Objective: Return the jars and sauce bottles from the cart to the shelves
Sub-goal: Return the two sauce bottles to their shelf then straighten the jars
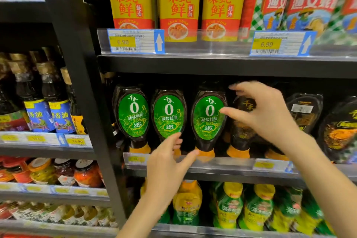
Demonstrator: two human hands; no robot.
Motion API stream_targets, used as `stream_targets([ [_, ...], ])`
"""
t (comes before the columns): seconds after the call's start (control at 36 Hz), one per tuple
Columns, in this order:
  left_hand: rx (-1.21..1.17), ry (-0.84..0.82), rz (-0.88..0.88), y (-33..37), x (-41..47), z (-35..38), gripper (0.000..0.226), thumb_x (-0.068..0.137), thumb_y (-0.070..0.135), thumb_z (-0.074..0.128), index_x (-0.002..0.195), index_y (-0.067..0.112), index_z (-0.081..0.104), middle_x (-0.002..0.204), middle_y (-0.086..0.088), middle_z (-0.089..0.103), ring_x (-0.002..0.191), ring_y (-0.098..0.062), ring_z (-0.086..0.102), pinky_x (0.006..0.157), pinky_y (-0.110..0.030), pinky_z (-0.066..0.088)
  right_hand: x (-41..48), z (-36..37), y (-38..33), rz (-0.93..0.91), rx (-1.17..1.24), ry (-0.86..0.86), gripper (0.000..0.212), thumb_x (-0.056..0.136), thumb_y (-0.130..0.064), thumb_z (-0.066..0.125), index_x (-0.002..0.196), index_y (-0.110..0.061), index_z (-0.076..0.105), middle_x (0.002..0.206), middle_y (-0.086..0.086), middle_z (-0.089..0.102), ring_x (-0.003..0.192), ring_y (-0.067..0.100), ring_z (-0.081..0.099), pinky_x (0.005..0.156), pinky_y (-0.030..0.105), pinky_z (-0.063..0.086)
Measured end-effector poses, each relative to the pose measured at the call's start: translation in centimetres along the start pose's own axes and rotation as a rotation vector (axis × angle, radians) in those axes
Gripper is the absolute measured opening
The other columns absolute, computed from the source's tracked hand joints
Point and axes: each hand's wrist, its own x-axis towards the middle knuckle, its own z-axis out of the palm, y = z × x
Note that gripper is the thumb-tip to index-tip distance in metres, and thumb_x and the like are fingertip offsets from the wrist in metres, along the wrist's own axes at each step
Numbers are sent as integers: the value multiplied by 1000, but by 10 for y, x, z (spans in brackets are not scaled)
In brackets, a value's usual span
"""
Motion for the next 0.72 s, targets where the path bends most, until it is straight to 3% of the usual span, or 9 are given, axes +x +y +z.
stream_targets([
  [0.11,138,-153,-21,15,7,25,82,76,61,58,142,19,35,130,5,58,119,-13,53,98,-33,44,28,-8,1,-79,-86,-182,65,72,-48,69,129,-23,54,126,4,62,112,23,60,97,41,48],
  [0.22,349,-196,-125,20,13,43,91,77,71,47,146,17,22,129,-1,59,118,-24,54,93,-40,45,42,-2,5,-155,-197,-373,63,82,-51,59,137,-25,44,139,-2,51,128,18,48,103,39,43],
  [0.33,439,-160,-191,21,17,55,90,75,74,47,141,16,29,120,-2,63,111,-27,58,85,-42,47,55,1,10,-80,-187,-443,60,84,-52,53,139,-31,40,145,-5,44,131,18,43,104,31,36],
  [0.44,499,-157,-234,26,21,60,81,78,67,51,136,14,32,116,-5,63,111,-30,57,81,-39,45,62,2,12,-32,-110,-511,51,85,-49,54,134,-38,45,139,-8,48,112,11,51,86,23,38],
  [0.5,501,-146,-244,25,24,62,74,78,64,54,129,14,38,114,-6,64,108,-30,58,77,-38,45,64,3,13,-28,-92,-527,47,85,-49,55,130,-41,47,136,-9,51,102,7,50,81,22,37],
  [0.61,454,-141,-214,22,26,66,61,77,62,57,114,15,43,106,-4,67,102,-28,61,76,-38,47,65,0,17,-18,-55,-545,44,84,-48,56,127,-44,49,135,-9,51,101,7,49,81,23,38],
  [0.72,433,-119,-194,20,26,70,62,77,62,58,114,15,44,107,-3,67,102,-27,62,78,-38,47,64,-1,20,-13,-51,-543,44,84,-48,56,127,-44,49,135,-5,51,104,11,51,81,25,41],
])
